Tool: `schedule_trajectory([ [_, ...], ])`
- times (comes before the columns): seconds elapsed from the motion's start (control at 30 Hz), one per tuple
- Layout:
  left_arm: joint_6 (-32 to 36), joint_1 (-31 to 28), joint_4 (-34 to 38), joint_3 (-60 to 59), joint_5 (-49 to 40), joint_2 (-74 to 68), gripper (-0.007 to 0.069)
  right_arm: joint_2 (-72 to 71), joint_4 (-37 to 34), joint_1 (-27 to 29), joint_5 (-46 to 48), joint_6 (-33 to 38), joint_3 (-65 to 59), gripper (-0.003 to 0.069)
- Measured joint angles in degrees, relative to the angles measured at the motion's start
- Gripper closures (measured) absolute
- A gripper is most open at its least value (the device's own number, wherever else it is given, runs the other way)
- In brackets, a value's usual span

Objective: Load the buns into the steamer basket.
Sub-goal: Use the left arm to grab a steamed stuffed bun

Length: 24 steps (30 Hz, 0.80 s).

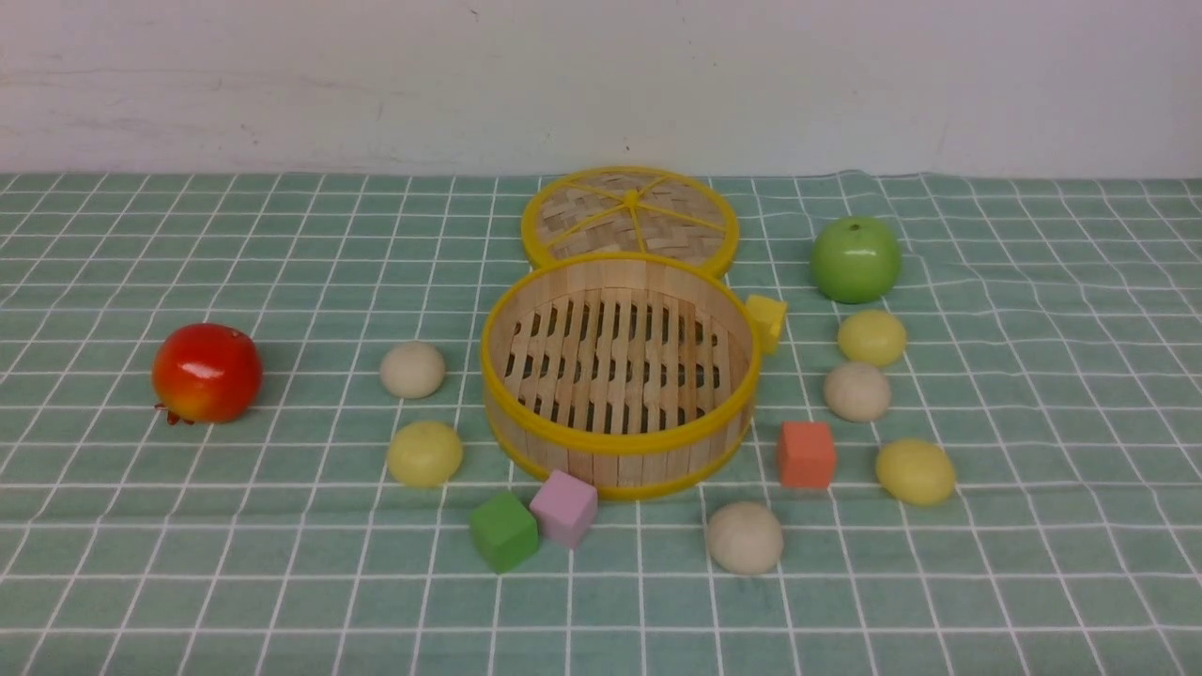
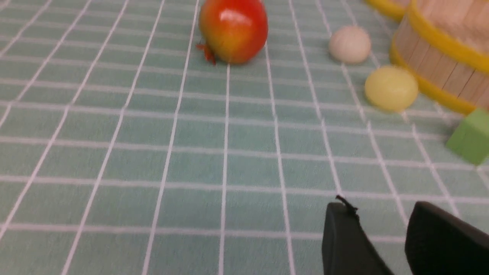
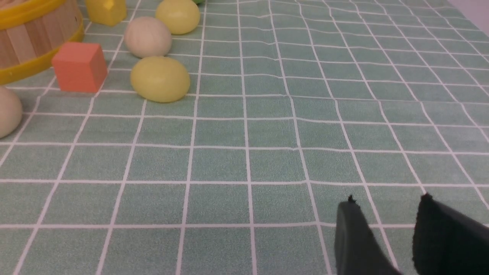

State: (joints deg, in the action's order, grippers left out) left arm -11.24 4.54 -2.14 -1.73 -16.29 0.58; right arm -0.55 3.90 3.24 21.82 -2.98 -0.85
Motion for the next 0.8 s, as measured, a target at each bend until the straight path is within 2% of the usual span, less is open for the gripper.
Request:
schedule_trajectory([
  [0.17, 0.0, 0.0, 3.25, 0.0, 5.87, 0.0, 0.0386, 0.0, 0.0, 0.0, 0.0, 0.0, 0.0, 0.0419],
  [0.27, -0.45, 0.0, 10.02, 0.0, 13.97, 0.0, 0.0386, 0.0, 0.0, 0.0, 0.0, 0.0, 0.0, 0.0419],
  [0.43, -1.34, 0.0, 13.99, 0.0, 26.77, 0.0, 0.0386, 0.0, 0.0, 0.0, 0.0, 0.0, 0.0, 0.0419],
  [0.63, -1.52, 0.0, 14.08, 9.14, 25.89, -0.88, 0.0386, 0.0, 0.0, 0.0, 0.0, 0.0, 0.0, 0.0419],
  [0.8, -1.52, 0.0, 13.41, 23.53, 16.29, -10.05, 0.0386, 0.0, 0.0, 0.0, 0.0, 0.0, 0.0, 0.0419],
])
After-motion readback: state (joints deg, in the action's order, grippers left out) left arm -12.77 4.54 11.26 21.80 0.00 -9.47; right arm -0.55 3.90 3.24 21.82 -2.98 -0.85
